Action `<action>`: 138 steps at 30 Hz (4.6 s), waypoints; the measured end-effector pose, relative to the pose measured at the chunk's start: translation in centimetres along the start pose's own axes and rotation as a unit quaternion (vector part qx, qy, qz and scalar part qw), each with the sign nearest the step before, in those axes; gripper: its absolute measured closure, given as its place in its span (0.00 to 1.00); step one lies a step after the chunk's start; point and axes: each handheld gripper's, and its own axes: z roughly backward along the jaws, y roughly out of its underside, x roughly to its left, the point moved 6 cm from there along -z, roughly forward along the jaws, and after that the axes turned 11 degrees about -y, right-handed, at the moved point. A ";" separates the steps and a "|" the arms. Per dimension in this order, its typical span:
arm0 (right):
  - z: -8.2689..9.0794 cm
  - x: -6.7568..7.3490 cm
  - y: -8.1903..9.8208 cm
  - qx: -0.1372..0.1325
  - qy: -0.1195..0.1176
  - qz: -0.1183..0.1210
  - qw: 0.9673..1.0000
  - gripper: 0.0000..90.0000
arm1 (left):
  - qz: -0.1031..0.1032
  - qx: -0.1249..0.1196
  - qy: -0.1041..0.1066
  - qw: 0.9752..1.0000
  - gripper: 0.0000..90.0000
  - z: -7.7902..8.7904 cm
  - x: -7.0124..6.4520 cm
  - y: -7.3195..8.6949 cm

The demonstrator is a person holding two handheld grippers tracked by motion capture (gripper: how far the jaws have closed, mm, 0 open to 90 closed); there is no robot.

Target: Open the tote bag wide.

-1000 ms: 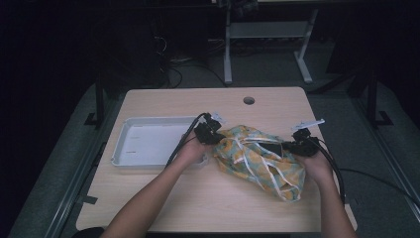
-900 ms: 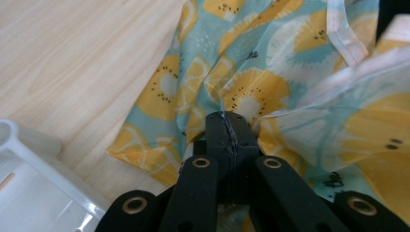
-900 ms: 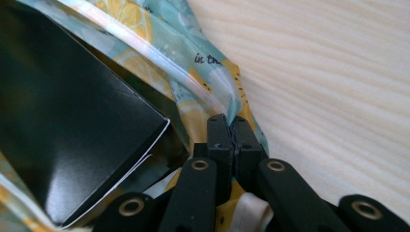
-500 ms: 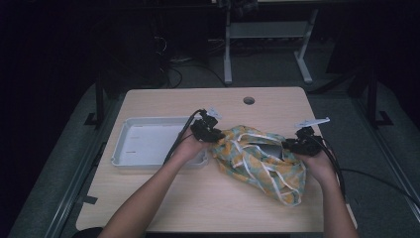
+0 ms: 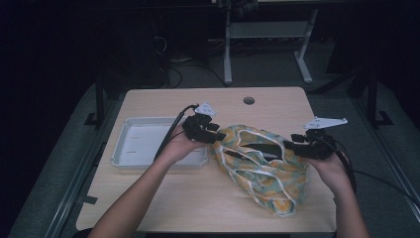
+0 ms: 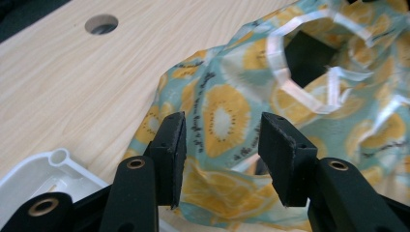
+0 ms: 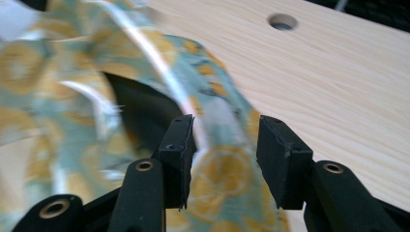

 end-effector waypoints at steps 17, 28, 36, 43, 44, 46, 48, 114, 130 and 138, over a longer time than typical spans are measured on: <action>-4.1 5.9 0.8 0.070 -0.089 0.070 0.991 0.66 | -0.009 -0.010 0.018 1.000 0.56 0.7 -1.3 0.7; -5.3 5.4 1.2 0.091 -0.090 0.073 0.989 0.99 | -0.011 -0.010 0.027 1.000 0.55 0.3 -1.9 0.9; -4.3 4.6 -1.6 0.045 -0.084 0.077 0.992 0.99 | -0.021 -0.013 0.030 0.999 0.51 0.0 -2.3 0.5; -4.3 4.3 -3.5 0.028 -0.092 0.076 0.992 0.99 | -0.030 -0.013 0.036 0.999 0.46 -0.7 -3.0 0.4; -4.3 4.3 -3.7 0.025 -0.092 0.077 0.992 0.99 | -0.032 -0.012 0.035 0.999 0.44 -0.8 -3.1 0.4; -4.4 4.4 -3.9 0.022 -0.100 0.074 0.992 0.99 | -0.038 -0.010 0.038 0.999 0.43 -1.0 -3.4 0.5; -4.5 4.5 -4.0 0.024 -0.100 0.072 0.992 0.99 | -0.041 -0.012 0.033 0.999 0.43 -1.2 -3.6 0.4; -2.2 -1.6 1.0 0.028 -0.002 0.012 1.000 0.98 | 0.009 0.007 0.023 1.000 1.00 -3.4 -0.5 1.0; -4.6 -4.8 2.8 0.037 0.036 -0.034 0.998 0.98 | 0.007 0.064 -0.023 0.998 1.00 -6.6 0.7 2.7; -5.6 -5.5 4.6 0.074 0.038 -0.046 0.996 0.99 | -0.008 0.091 -0.026 0.995 1.00 -7.6 0.0 3.3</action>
